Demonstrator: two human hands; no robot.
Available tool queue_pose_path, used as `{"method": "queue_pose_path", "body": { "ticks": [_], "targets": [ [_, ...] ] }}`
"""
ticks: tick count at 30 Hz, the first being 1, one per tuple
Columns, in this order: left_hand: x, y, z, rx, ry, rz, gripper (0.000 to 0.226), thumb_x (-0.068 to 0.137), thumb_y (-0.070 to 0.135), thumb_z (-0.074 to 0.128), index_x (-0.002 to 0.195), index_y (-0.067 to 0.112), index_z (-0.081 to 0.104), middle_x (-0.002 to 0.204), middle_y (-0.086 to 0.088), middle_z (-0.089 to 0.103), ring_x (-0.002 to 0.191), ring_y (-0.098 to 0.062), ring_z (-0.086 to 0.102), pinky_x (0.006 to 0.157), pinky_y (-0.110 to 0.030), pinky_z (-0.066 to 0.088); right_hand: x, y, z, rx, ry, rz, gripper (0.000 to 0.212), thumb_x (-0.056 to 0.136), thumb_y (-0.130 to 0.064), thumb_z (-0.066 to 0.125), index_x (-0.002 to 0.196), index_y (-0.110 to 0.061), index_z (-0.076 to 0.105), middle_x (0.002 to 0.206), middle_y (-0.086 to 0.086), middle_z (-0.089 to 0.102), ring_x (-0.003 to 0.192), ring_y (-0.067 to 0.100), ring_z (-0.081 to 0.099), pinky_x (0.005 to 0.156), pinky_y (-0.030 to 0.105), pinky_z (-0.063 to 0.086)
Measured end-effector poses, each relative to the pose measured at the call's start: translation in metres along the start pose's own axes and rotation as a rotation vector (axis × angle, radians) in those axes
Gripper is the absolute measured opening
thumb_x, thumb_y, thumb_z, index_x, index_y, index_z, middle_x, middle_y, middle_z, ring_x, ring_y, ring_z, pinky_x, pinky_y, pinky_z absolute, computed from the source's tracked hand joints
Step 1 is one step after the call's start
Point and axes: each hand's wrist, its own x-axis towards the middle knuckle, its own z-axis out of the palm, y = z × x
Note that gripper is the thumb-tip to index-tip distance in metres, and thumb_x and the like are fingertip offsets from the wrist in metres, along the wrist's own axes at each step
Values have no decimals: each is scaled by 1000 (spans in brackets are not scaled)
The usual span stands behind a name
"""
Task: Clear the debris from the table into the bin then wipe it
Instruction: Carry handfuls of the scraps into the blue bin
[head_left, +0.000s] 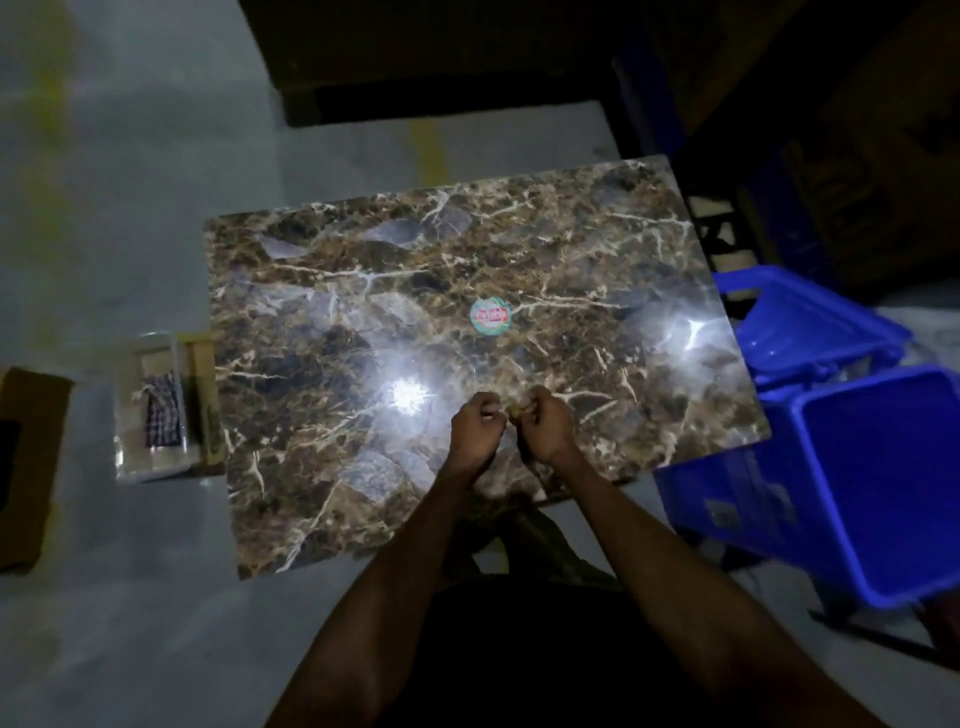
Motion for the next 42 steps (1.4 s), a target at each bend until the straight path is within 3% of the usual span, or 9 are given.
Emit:
{"method": "queue_pose_path", "body": {
  "ticks": [3, 9, 15, 18, 21, 25, 32, 36, 42],
  "targets": [
    [-23, 22, 11, 67, -66, 39, 22, 87, 10, 65, 106, 18, 71, 101, -3, 74, 94, -21, 69, 81, -28, 55, -22, 13, -12, 104, 46, 60, 12, 89, 11, 60, 92, 0, 62, 78, 9, 63, 66, 2, 62, 60, 19, 44],
    [-63, 46, 56, -4, -187, 45, 19, 85, -8, 61, 85, 7, 72, 73, -1, 70, 58, -2, 65, 54, -14, 49, -56, 48, -53, 261, 180, 204, 18, 92, -1, 61, 90, -18, 65, 79, 7, 69, 70, 26, 69, 62, 34, 56],
    [-86, 39, 136, 252, -350, 143, 17, 83, 1, 65, 79, 16, 73, 84, -3, 74, 82, -19, 67, 69, -22, 51, -104, 118, -104, 396, 318, 355, 22, 93, 1, 59, 91, -20, 65, 78, 0, 67, 69, 14, 64, 68, 25, 53],
    [-105, 34, 199, 304, -389, 165, 17, 87, 5, 68, 78, 19, 72, 86, -3, 74, 84, -21, 69, 77, -31, 53, -129, 176, -137, 533, 369, 457, 22, 98, -5, 62, 89, -25, 65, 86, 3, 72, 75, 21, 69, 71, 36, 58],
    [-124, 23, 269, 355, -400, 144, 17, 92, 6, 67, 81, 19, 71, 77, -3, 70, 75, -24, 65, 65, -30, 50, -157, 232, -181, 611, 407, 509, 20, 97, -11, 65, 87, -28, 66, 86, 0, 72, 71, 16, 67, 63, 26, 53],
    [-155, 10, 354, 368, -427, 126, 14, 89, 7, 68, 85, 19, 75, 84, -8, 75, 85, -31, 71, 79, -43, 57, -187, 293, -241, 724, 347, 513, 15, 97, -7, 64, 91, -20, 68, 72, -2, 69, 53, 6, 61, 50, 21, 49],
    [-182, 43, 467, 366, -504, 147, 23, 89, -9, 61, 84, 11, 72, 74, -5, 70, 67, -13, 63, 62, -19, 53, -204, 361, -304, 875, 466, 593, 24, 96, 2, 60, 86, -18, 68, 75, 10, 70, 51, 15, 61, 50, 27, 53],
    [-172, 48, 523, 336, -545, 64, 11, 85, 0, 68, 86, 10, 73, 77, -12, 73, 71, -24, 68, 71, -34, 55, -202, 387, -338, 972, 570, 642, 21, 97, 5, 56, 88, -11, 65, 73, 9, 68, 51, 13, 61, 51, 24, 52],
    [-133, 90, 605, 321, -553, 22, 18, 96, 0, 61, 89, 14, 71, 66, 1, 65, 63, -16, 57, 50, -21, 47, -171, 435, -418, 1122, 729, 709, 22, 99, 9, 53, 90, -7, 66, 65, 0, 72, 58, 16, 65, 52, 21, 56]
  ]
}}
